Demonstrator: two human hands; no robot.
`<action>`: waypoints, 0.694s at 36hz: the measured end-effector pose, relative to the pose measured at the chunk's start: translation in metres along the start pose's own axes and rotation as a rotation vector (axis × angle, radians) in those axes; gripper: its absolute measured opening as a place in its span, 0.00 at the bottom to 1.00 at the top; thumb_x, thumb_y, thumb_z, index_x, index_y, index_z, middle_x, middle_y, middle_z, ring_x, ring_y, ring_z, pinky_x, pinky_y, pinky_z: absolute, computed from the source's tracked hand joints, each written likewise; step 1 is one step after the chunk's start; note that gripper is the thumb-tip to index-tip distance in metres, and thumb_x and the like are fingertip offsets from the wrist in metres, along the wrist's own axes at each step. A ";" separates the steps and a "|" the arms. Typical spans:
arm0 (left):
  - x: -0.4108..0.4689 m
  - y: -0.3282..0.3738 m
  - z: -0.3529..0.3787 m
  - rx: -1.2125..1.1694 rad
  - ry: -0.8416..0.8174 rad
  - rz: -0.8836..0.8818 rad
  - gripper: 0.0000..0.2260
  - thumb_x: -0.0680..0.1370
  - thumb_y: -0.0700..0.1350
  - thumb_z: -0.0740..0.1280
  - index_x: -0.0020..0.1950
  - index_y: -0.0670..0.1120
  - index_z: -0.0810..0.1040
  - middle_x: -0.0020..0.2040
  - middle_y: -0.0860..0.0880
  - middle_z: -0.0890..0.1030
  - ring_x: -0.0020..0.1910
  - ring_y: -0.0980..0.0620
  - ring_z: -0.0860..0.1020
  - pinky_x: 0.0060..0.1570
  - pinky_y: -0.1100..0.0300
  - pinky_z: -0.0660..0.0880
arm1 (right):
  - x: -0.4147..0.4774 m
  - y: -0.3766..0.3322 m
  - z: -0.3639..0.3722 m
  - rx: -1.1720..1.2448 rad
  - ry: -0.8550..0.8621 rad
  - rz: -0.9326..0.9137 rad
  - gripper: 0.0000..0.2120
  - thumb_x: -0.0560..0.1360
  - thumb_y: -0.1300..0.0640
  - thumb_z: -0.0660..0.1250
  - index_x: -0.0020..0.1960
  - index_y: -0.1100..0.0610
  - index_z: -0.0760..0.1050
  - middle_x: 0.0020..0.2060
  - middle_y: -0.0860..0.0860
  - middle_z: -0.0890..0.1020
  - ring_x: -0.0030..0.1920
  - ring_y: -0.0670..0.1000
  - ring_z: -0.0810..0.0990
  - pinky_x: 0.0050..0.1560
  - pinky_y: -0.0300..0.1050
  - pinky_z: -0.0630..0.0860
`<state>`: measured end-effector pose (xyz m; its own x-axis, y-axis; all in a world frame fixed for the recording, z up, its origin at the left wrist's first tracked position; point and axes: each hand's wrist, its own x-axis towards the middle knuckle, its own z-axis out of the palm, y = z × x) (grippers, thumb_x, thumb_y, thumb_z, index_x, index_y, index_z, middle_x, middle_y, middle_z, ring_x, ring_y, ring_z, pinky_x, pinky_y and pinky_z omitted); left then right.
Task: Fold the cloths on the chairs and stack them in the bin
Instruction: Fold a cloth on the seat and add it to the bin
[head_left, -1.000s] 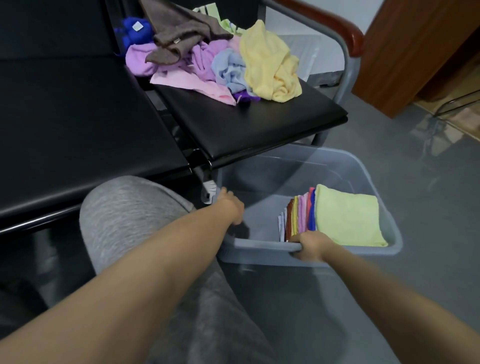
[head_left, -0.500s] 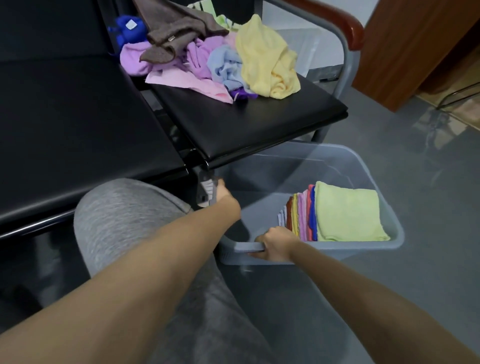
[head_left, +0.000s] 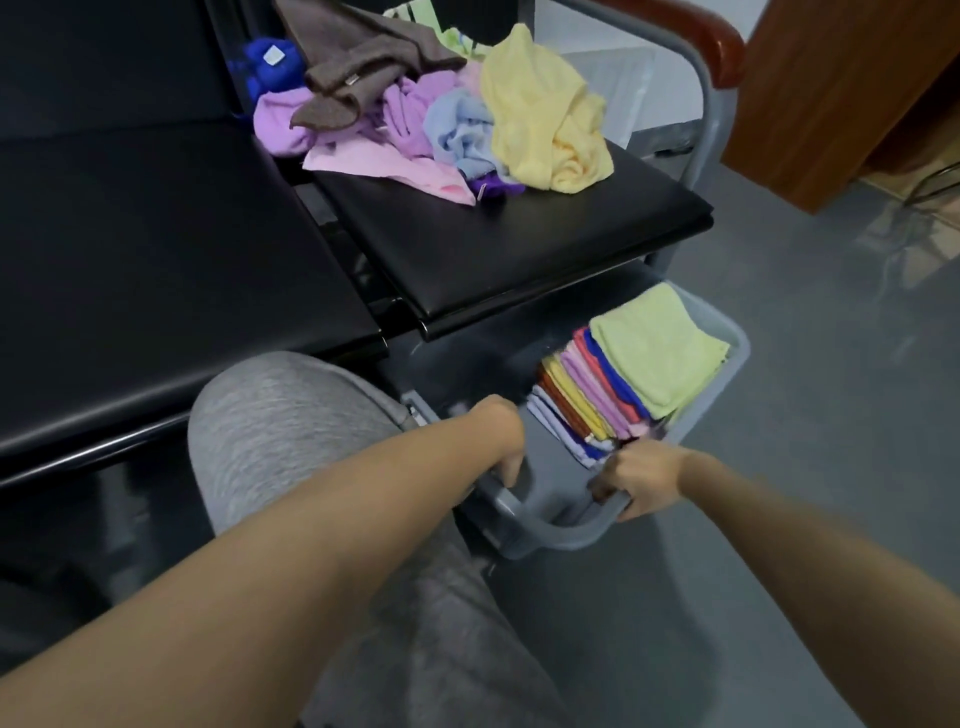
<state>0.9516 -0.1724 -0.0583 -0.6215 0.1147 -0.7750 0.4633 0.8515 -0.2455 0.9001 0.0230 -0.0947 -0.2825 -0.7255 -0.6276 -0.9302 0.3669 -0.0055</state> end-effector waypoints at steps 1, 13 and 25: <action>0.002 -0.001 0.000 -0.045 -0.009 0.000 0.15 0.77 0.59 0.60 0.37 0.50 0.72 0.36 0.51 0.75 0.43 0.51 0.75 0.49 0.60 0.73 | -0.001 0.003 -0.001 0.004 -0.005 0.009 0.14 0.74 0.45 0.65 0.57 0.48 0.78 0.50 0.48 0.83 0.49 0.52 0.80 0.45 0.42 0.73; 0.010 -0.026 0.014 -0.431 0.115 -0.038 0.15 0.77 0.52 0.65 0.36 0.44 0.72 0.43 0.47 0.76 0.38 0.47 0.74 0.41 0.55 0.71 | -0.005 0.009 0.001 0.083 0.009 0.122 0.20 0.70 0.41 0.69 0.60 0.45 0.78 0.52 0.44 0.83 0.50 0.48 0.80 0.45 0.36 0.70; 0.013 -0.010 0.015 -0.458 -0.103 0.050 0.16 0.78 0.58 0.60 0.42 0.48 0.77 0.45 0.46 0.77 0.48 0.44 0.76 0.59 0.50 0.74 | -0.027 0.002 0.000 0.040 -0.324 0.224 0.27 0.72 0.50 0.69 0.70 0.48 0.69 0.64 0.49 0.76 0.63 0.52 0.74 0.62 0.40 0.69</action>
<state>0.9482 -0.1874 -0.0752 -0.5291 0.1297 -0.8386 0.1506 0.9869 0.0576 0.9060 0.0434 -0.0776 -0.3828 -0.4058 -0.8300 -0.8422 0.5224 0.1330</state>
